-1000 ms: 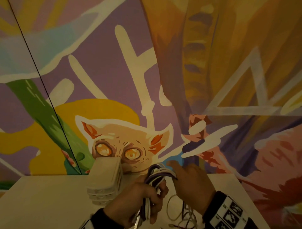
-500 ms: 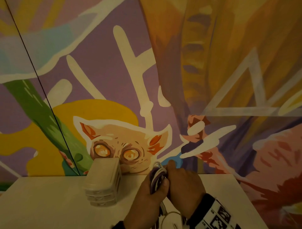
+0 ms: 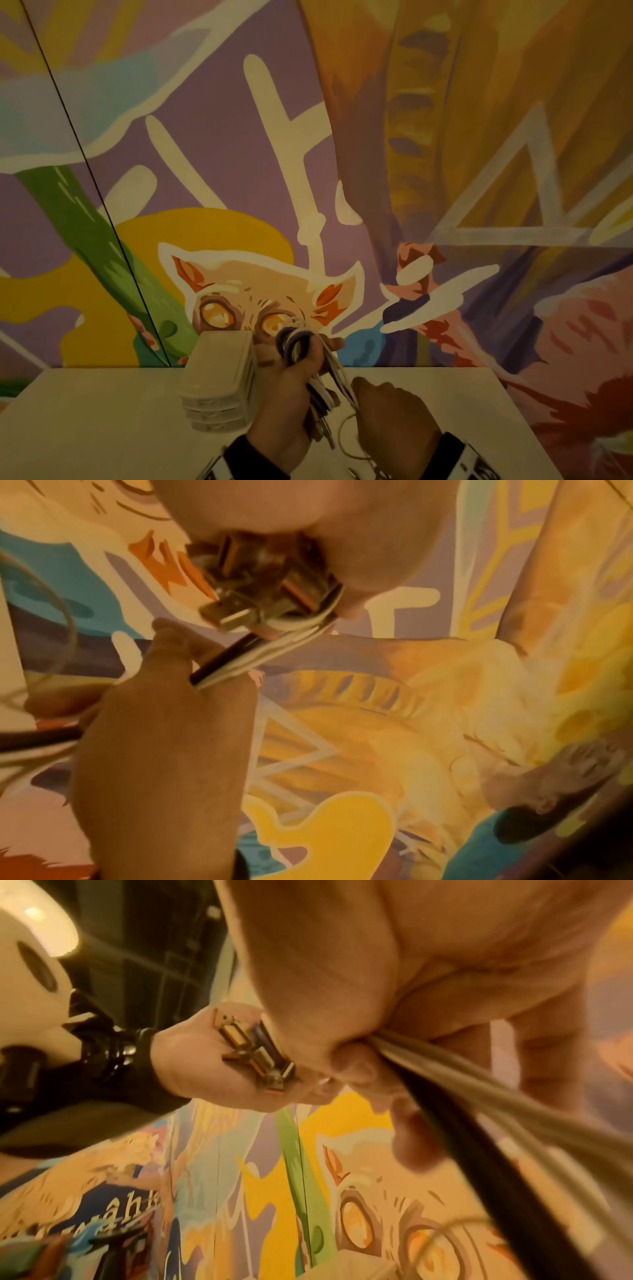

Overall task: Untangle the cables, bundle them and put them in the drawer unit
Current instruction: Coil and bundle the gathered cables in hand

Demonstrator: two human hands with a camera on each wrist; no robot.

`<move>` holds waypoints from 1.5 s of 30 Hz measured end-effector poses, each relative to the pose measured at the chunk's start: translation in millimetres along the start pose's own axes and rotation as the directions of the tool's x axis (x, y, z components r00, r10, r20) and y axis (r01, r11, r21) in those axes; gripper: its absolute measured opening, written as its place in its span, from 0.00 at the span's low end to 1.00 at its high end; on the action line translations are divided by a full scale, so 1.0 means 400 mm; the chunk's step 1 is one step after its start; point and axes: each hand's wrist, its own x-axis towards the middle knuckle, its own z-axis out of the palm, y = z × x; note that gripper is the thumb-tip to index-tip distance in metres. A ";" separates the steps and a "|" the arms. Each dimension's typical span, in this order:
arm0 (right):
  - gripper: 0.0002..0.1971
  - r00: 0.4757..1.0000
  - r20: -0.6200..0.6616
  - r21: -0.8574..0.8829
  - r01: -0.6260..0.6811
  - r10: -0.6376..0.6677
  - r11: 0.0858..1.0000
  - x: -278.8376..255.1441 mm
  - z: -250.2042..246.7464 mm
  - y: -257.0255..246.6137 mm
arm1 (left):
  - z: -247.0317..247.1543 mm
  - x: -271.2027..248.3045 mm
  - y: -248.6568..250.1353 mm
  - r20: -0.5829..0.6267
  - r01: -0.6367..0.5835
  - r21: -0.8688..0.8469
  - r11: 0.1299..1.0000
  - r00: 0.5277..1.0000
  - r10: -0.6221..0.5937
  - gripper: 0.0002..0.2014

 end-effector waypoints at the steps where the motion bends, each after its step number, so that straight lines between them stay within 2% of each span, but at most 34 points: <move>1: 0.03 0.999 0.030 -0.026 0.024 -0.023 0.999 0.000 -0.002 -0.004 | 0.001 -0.002 -0.006 0.060 0.022 0.059 0.998 0.998 -0.026 0.14; 4: 0.01 0.992 0.089 -0.038 0.090 -0.086 0.995 0.004 -0.006 0.001 | 0.014 -0.017 -0.016 0.196 0.025 0.193 0.981 0.979 -0.063 0.17; 7: 0.01 0.986 0.108 -0.078 0.134 -0.125 0.988 0.004 -0.009 0.012 | 0.014 -0.017 -0.019 0.190 0.024 0.164 0.986 0.980 -0.056 0.10; 10: 0.03 0.992 0.064 -0.025 0.111 -0.109 0.993 -0.003 0.000 -0.004 | 0.011 -0.010 -0.014 0.117 0.083 0.024 0.996 0.989 -0.086 0.07; 12: 0.10 0.998 0.001 0.054 0.057 -0.057 0.997 -0.012 0.011 -0.011 | 0.007 -0.002 0.003 0.083 0.117 -0.158 0.980 0.991 -0.105 0.04; 14: 0.12 0.998 -0.021 0.122 0.055 -0.053 0.991 -0.029 0.025 0.002 | -0.015 0.014 0.028 0.073 0.075 -0.298 0.952 0.996 -0.055 0.03; 16: 0.12 0.996 -0.017 0.141 0.089 -0.087 0.986 -0.059 0.022 0.025 | -0.047 0.034 0.051 0.057 0.005 -0.342 0.940 0.998 0.015 0.02; 18: 0.13 0.993 -0.045 0.215 0.115 -0.108 0.970 -0.080 0.011 0.043 | -0.078 0.053 0.059 -0.009 -0.071 -0.285 0.956 0.997 0.071 0.06; 20: 0.16 0.986 -0.075 0.228 0.162 -0.149 0.960 -0.100 -0.011 0.044 | -0.100 0.063 0.053 -0.066 -0.167 -0.079 0.983 0.985 0.162 0.02; 21: 0.20 0.975 -0.104 0.201 0.215 -0.197 0.956 -0.107 -0.021 0.041 | -0.103 0.067 0.046 -0.050 -0.212 0.070 0.975 0.975 0.216 0.02; 23: 0.30 0.929 -0.145 0.100 0.357 -0.341 0.929 -0.116 -0.041 0.035 | -0.101 0.068 0.025 0.086 -0.296 0.385 0.874 0.955 0.285 0.12; 24: 0.31 0.898 -0.163 0.043 0.421 -0.410 0.906 -0.117 -0.055 0.032 | -0.099 0.066 0.012 0.181 -0.339 0.494 0.801 0.941 0.286 0.19; 26: 0.18 0.835 -0.224 -0.071 0.501 -0.503 0.863 -0.109 -0.082 0.037 | -0.089 0.047 -0.007 0.345 -0.388 0.620 0.682 0.916 0.207 0.24; 27: 0.14 0.799 -0.294 -0.109 0.517 -0.525 0.849 -0.106 -0.087 0.042 | -0.086 0.037 -0.016 0.420 -0.418 0.642 0.643 0.893 0.162 0.29; 29: 0.13 0.738 -0.395 -0.091 0.560 -0.546 0.823 -0.094 -0.094 0.049 | -0.079 0.008 -0.031 0.544 -0.460 0.594 0.660 0.834 0.091 0.37; 30: 0.14 0.722 -0.427 -0.050 0.582 -0.544 0.812 -0.088 -0.093 0.052 | -0.077 -0.004 -0.038 0.587 -0.471 0.551 0.688 0.805 0.081 0.40; 31: 0.15 0.726 -0.435 0.015 0.597 -0.532 0.802 -0.085 -0.097 0.050 | -0.078 -0.012 -0.046 0.612 -0.472 0.512 0.717 0.787 0.081 0.45; 33: 0.13 0.740 -0.445 0.097 0.599 -0.504 0.795 -0.082 -0.092 0.043 | -0.074 -0.032 -0.053 0.625 -0.453 0.480 0.751 0.777 0.070 0.50; 36: 0.09 0.741 -0.486 0.131 0.586 -0.464 0.799 -0.082 -0.077 0.037 | -0.062 -0.042 -0.053 0.598 -0.436 0.491 0.754 0.798 0.073 0.32; 38: 0.12 0.754 -0.499 0.164 0.566 -0.427 0.808 -0.078 -0.071 0.041 | -0.058 -0.048 -0.048 0.578 -0.440 0.532 0.723 0.813 0.071 0.27; 40: 0.16 0.775 -0.484 0.189 0.546 -0.406 0.816 -0.075 -0.064 0.051 | -0.058 -0.058 -0.043 0.535 -0.384 0.563 0.732 0.845 0.032 0.25; 42: 0.19 0.774 -0.462 0.143 0.546 -0.433 0.825 -0.073 -0.057 0.073 | -0.060 -0.071 -0.033 0.471 -0.249 0.530 0.810 0.881 -0.037 0.17; 44: 0.24 0.782 -0.427 0.015 0.507 -0.453 0.862 -0.062 -0.037 0.128 | -0.079 -0.072 -0.009 0.394 -0.016 0.352 0.936 0.909 -0.133 0.13; 45: 0.26 0.814 -0.388 -0.055 0.447 -0.432 0.893 -0.054 -0.020 0.172 | -0.097 -0.067 0.010 0.376 0.072 0.234 0.969 0.913 -0.159 0.14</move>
